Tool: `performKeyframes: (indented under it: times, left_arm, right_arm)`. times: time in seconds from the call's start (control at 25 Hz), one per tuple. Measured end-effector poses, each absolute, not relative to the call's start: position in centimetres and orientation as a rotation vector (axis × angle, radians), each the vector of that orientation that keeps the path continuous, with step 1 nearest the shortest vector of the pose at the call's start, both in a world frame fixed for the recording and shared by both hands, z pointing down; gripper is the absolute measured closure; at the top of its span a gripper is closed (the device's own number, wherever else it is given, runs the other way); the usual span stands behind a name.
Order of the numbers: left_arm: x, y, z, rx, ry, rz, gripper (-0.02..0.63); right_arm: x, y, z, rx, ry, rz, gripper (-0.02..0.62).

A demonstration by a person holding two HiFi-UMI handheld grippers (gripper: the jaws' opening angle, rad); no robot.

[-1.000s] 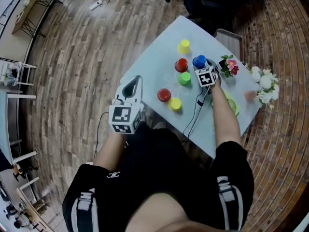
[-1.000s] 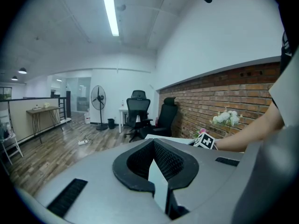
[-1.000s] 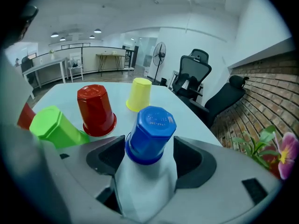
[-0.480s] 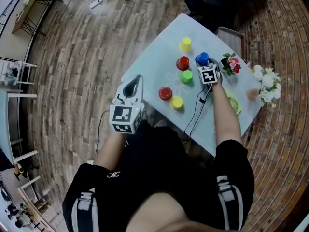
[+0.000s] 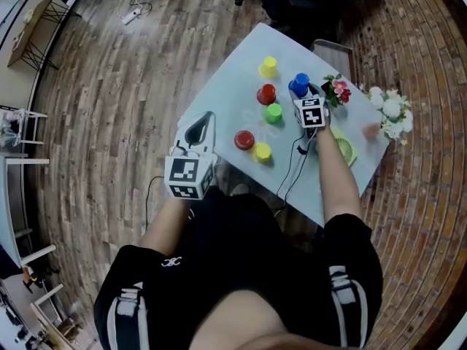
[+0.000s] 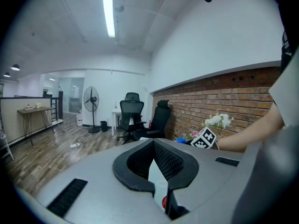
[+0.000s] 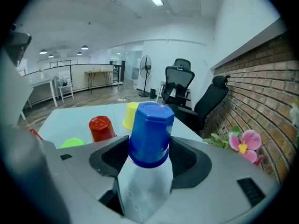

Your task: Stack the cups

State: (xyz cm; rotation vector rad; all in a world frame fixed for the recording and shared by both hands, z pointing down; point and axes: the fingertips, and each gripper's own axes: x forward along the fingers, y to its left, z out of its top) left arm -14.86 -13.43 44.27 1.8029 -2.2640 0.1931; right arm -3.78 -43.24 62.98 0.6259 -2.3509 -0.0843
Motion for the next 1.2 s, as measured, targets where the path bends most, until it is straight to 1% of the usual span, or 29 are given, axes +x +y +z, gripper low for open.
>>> performKeyframes:
  times: [0.36,0.6,0.92,1.2]
  left_arm:
    - [-12.6,-15.0,42.6,1.98,-2.164,0.155,0.604]
    - [-9.8,-16.5,42.2,2.13,-2.043,0.136,0.604]
    - [-6.7,-16.9,41.6,2.257,-1.916,0.12,0.604]
    - [-5.0,-16.8,42.0,2.312,-1.84,0.134,0.604]
  right_arm:
    - [-0.8,-39.1,55.8,0.749,-2.444,-0.153,0.328]
    - [2.5,-34.9,53.5,0.841,-2.466,-0.179,0.328]
    - [7.2,-30.2,55.0,0.955,-2.434,-0.091,0.33]
    - [10.2,-25.7,60.1,1.033,-2.364,0.06,0.33]
